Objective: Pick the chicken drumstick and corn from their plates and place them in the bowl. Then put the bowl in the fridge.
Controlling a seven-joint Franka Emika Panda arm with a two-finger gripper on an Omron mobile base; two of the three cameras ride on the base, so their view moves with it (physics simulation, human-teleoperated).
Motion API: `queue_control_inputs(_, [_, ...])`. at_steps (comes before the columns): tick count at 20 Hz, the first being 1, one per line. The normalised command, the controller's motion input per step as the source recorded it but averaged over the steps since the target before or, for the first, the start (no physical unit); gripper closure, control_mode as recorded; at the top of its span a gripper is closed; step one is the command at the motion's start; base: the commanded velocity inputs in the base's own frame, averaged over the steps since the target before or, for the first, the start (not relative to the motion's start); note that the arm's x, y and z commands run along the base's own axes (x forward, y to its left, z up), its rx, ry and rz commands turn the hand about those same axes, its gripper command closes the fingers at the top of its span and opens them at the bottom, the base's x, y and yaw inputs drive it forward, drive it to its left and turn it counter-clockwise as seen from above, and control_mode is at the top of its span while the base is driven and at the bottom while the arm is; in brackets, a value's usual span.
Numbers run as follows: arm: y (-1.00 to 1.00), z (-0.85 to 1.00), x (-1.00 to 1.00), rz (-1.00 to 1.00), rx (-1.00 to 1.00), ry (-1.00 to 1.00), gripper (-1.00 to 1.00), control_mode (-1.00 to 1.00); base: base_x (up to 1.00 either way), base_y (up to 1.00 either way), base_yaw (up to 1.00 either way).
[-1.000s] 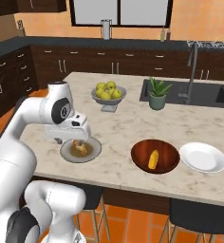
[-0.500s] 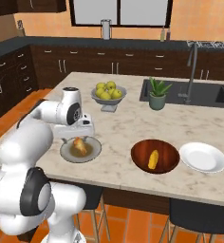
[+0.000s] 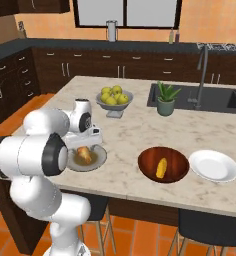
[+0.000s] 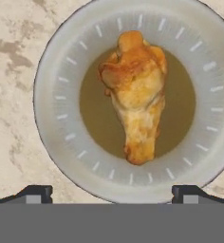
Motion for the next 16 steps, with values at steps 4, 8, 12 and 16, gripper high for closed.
queue_control_inputs(4, [0.03,-0.32,0.23,0.06,0.0,0.04,-1.0,-1.0,0.0,0.0,0.0])
queue_control_inputs(8, [0.02,-0.55,0.31,0.05,0.0,0.02,-1.0,-1.0,0.0,0.0,0.0])
queue_control_inputs(12, [0.0,-0.5,0.46,0.06,0.01,0.05,-1.0,-1.0,0.0,0.0,0.0])
queue_control_inputs(16, [0.07,-0.57,0.27,0.05,0.0,0.07,-1.0,-1.0,0.0,0.0,0.0])
